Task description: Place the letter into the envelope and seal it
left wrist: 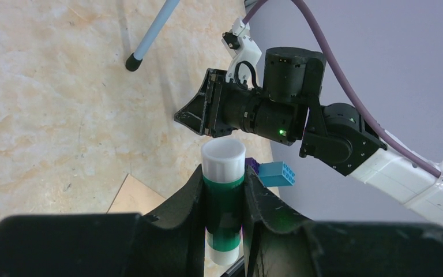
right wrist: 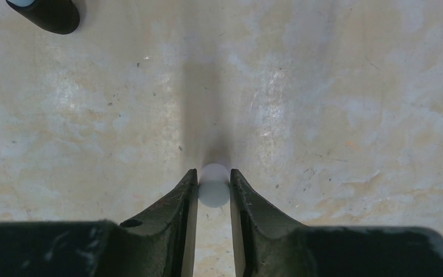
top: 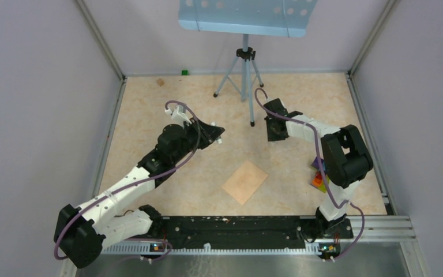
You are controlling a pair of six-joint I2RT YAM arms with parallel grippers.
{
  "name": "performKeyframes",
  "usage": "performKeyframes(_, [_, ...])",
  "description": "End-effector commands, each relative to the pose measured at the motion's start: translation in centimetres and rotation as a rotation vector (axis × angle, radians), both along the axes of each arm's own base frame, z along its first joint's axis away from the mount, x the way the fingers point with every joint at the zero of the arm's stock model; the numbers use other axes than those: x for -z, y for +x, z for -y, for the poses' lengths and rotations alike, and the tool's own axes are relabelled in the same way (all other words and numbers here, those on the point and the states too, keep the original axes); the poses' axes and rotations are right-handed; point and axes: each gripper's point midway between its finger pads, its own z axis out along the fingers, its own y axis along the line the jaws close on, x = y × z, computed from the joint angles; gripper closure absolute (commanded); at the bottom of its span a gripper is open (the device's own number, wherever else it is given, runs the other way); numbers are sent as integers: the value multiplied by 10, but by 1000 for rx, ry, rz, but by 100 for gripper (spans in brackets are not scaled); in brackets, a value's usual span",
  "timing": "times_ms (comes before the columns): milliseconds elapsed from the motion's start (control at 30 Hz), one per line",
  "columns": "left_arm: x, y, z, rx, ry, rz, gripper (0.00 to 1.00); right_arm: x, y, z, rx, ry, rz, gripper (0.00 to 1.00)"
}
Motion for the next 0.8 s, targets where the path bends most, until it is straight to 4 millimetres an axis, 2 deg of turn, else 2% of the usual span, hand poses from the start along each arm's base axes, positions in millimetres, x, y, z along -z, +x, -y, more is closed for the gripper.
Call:
performKeyframes(0, [-26,10,-5,-62,-68,33,100,-11,10,-3,0,27,32,73])
performKeyframes(200, [-26,13,-8,-87,-89,20,100,-11,6,-2,-1,27,24,66])
performKeyframes(767, [-17,12,-11,-112,-111,-19,100,-5,0,-2,-5,24,-6,70])
